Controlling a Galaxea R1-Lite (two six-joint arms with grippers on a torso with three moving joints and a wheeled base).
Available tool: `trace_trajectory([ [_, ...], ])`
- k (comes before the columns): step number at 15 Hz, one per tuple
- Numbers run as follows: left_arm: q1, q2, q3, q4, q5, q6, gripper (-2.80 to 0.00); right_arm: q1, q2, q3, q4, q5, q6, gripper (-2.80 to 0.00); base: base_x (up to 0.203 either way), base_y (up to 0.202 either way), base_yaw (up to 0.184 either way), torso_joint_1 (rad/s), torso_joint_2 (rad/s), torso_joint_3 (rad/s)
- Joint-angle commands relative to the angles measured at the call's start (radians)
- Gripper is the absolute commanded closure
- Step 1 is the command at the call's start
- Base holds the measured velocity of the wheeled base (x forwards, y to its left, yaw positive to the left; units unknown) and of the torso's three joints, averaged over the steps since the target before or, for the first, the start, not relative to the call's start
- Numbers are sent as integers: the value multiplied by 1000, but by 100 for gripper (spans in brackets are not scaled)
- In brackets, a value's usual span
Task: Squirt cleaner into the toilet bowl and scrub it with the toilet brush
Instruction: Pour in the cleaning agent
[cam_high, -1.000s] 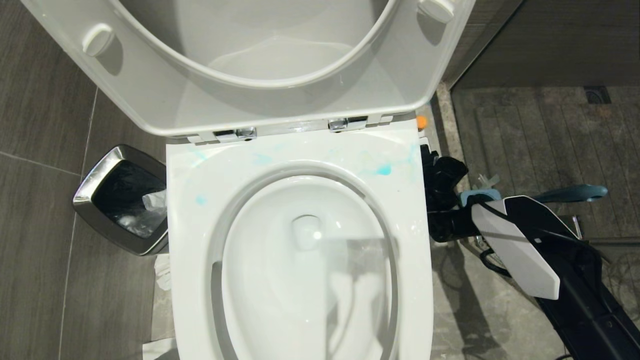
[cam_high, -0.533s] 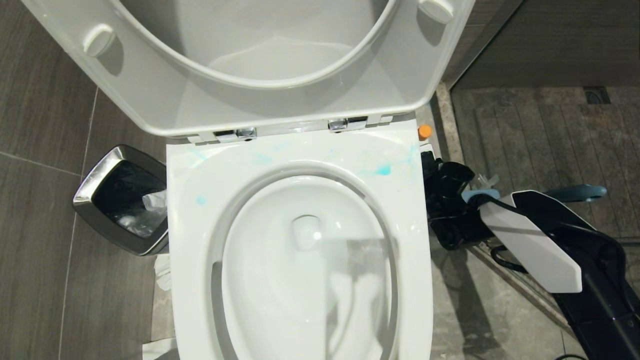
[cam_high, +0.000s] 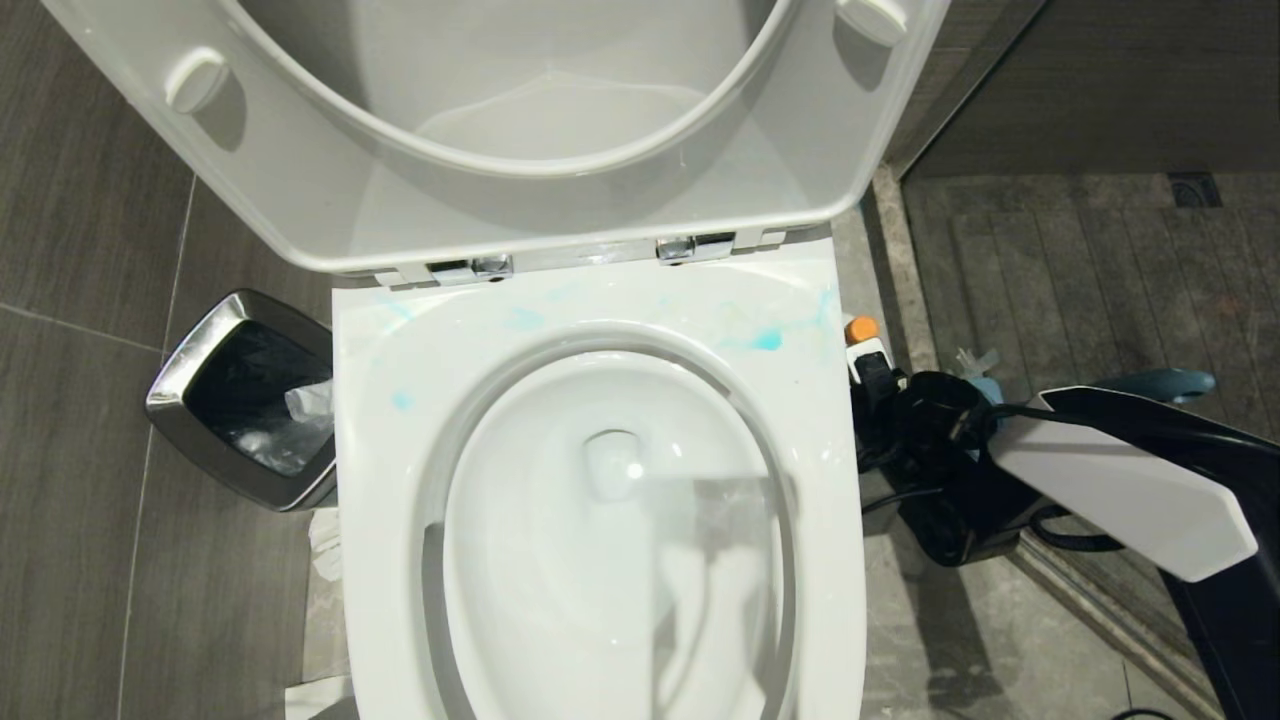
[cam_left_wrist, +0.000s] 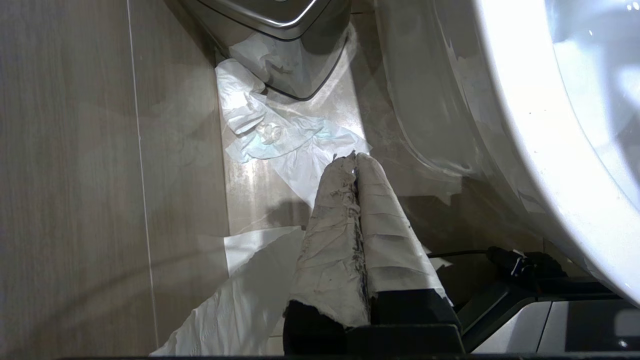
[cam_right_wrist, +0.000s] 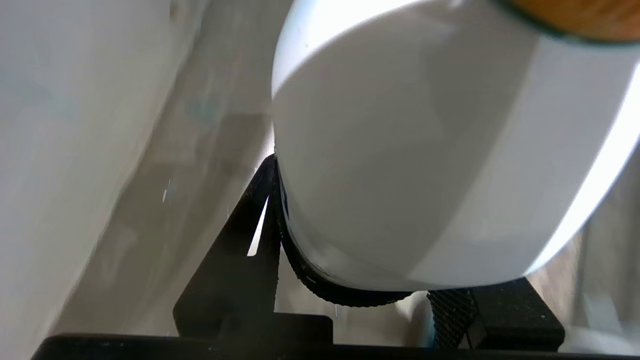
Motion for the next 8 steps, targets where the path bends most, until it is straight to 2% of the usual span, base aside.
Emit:
trace_trajectory([
  [1,1,2,0,0,0,0,0,2,-34,71,-46,-2,-3,-280,0,0,0,0,0,0],
  [8,1,2,0,0,0,0,0,0,-49,121,-47,-1,0,-280,0,0,0,0,0,0],
])
